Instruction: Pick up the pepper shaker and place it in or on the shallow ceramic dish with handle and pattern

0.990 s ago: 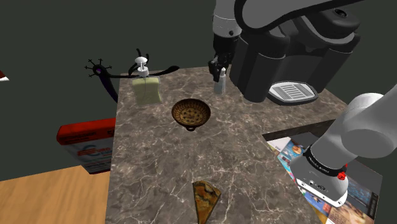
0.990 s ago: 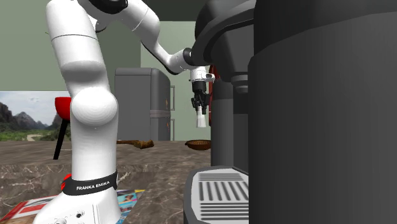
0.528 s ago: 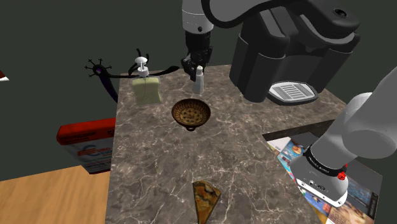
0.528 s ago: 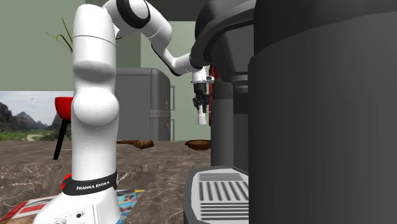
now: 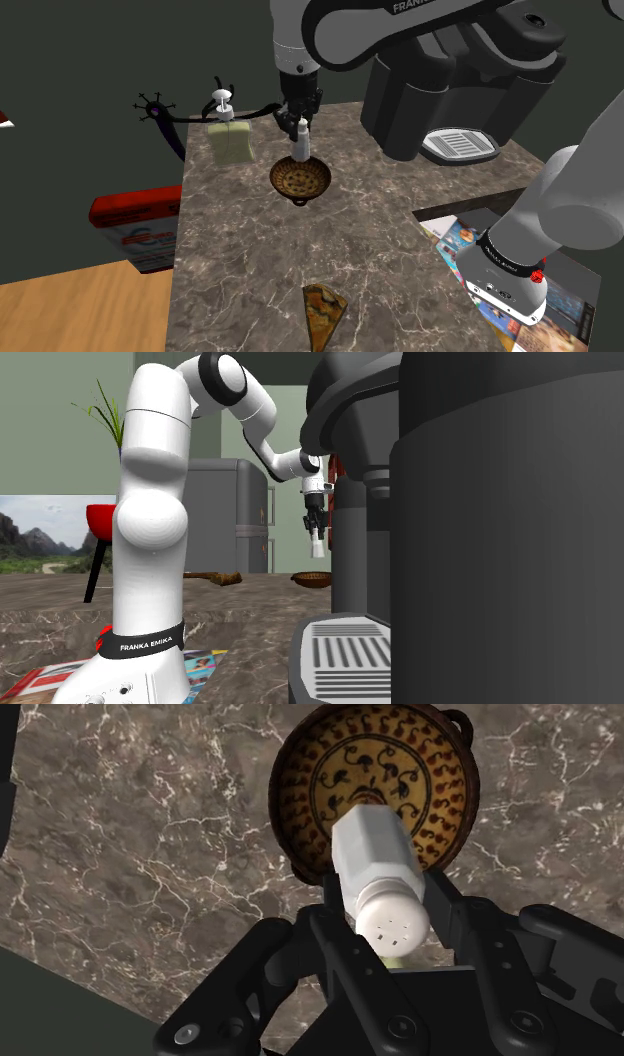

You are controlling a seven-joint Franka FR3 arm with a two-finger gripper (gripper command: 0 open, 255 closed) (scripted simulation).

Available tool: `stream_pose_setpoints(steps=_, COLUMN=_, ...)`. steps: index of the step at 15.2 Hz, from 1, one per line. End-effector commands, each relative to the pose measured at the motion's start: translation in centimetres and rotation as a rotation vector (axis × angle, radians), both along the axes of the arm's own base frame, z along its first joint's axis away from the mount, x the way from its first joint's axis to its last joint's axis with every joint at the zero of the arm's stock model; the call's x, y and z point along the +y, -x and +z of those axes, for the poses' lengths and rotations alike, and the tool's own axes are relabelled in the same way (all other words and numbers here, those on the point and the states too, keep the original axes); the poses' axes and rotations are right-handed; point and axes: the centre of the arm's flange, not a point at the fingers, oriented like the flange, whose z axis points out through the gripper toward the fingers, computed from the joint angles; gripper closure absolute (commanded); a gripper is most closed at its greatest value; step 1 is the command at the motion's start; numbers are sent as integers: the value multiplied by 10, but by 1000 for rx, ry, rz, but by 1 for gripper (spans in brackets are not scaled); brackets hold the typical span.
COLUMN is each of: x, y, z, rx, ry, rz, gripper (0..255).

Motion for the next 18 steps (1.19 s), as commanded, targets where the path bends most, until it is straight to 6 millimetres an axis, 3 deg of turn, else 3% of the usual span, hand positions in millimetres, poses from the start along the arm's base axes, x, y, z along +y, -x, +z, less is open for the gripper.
stream_pose_setpoints(steps=1, x=0, y=0, z=-11, rx=-1, ry=0, rz=0, gripper=255)
stream_pose_setpoints(steps=10, x=0, y=0, z=-58, rx=-1, ry=0, rz=0, gripper=255)
stream_pose_setpoints(steps=18, x=0, y=0, z=-58, rx=-1, ry=0, rz=0, gripper=255)
